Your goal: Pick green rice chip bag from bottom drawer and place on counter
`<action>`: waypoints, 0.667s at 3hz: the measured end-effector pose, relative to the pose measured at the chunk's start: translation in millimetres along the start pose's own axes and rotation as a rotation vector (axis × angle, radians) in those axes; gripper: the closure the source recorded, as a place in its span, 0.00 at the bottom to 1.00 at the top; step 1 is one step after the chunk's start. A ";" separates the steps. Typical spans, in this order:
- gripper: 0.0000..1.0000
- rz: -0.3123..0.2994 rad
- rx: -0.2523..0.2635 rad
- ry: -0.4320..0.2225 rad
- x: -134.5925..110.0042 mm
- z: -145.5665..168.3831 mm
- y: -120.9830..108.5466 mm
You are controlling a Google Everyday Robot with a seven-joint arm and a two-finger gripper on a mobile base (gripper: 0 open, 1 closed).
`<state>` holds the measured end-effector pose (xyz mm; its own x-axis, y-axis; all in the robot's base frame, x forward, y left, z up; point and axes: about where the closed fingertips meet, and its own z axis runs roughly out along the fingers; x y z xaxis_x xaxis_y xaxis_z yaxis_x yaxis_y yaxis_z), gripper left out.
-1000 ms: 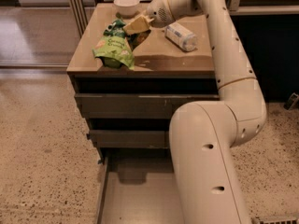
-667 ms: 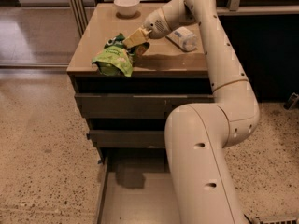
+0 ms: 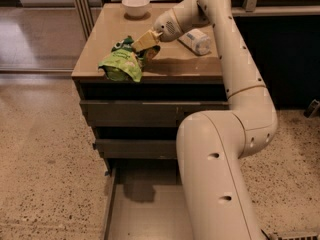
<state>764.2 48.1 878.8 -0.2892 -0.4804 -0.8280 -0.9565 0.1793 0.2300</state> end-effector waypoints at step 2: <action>0.35 0.000 0.000 0.000 0.0 0.0 0.0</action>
Offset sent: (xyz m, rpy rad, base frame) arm 0.0000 0.0000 0.0000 0.0000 0.0000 0.0000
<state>764.3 48.2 878.7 -0.2892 -0.4804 -0.8280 -0.9565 0.1793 0.2300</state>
